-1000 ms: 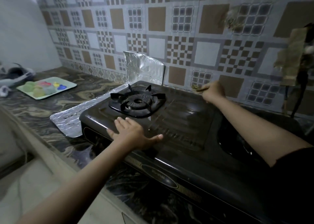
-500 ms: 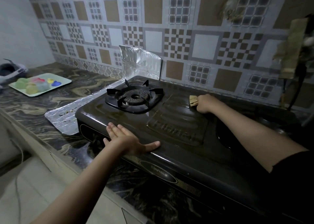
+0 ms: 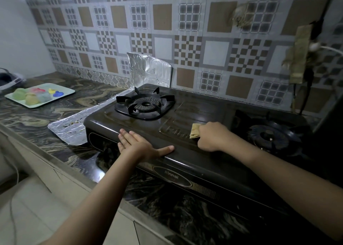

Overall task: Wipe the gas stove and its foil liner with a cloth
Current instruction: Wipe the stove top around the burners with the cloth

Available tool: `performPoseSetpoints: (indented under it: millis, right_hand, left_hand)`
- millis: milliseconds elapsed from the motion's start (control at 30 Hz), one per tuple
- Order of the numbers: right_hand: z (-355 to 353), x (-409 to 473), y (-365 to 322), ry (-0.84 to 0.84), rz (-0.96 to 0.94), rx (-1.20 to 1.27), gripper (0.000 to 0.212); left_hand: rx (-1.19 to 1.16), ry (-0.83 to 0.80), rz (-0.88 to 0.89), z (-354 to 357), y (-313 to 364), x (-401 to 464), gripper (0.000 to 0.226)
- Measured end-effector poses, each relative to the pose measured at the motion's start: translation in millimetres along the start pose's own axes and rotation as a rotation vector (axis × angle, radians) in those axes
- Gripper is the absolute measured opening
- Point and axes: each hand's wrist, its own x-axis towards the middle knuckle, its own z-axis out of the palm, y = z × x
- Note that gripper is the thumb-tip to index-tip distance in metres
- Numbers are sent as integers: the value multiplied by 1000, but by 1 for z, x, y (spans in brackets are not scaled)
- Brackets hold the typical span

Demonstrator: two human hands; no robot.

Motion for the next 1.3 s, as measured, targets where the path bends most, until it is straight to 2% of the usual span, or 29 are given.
performPoseSetpoints:
  millis: [100,300,433,533,633,700,767,800,1067,1300]
  right_hand:
    - [1,-25,-15,-5,-32,-5,28]
    - [-4,-61,-26,-29,-215,-62,19]
    - [-38,-23,5,-110,-55,214,6]
    - [-54,28,39,73,67,355,8]
    - [-45,73,65,213,165,323,10]
    - [-31,98,74,166,192,257,12]
    - [-14,118,77,23,176,233,41]
    - [-8,123,77,-24,176,243,49]
    - [7,99,74,-152,124,238,63]
    - [13,56,48,-173,74,199,66]
  left_hand:
    - [-7,5,-1,0,0,-1,158]
    - [-20,14,0,1,1,-1,157]
    - [-29,11,1,1,1,0,158]
    - [-32,-2,-3,1,1,2,160]
    - [-26,-8,-9,1,2,4,160]
    - [-34,-9,-13,1,2,6,160]
    - [-36,-7,-7,3,1,8,161]
    - [-35,-3,-3,3,0,8,161]
    - [-63,-3,24,4,-1,8,161]
    - [-55,-4,46,2,-1,3,158]
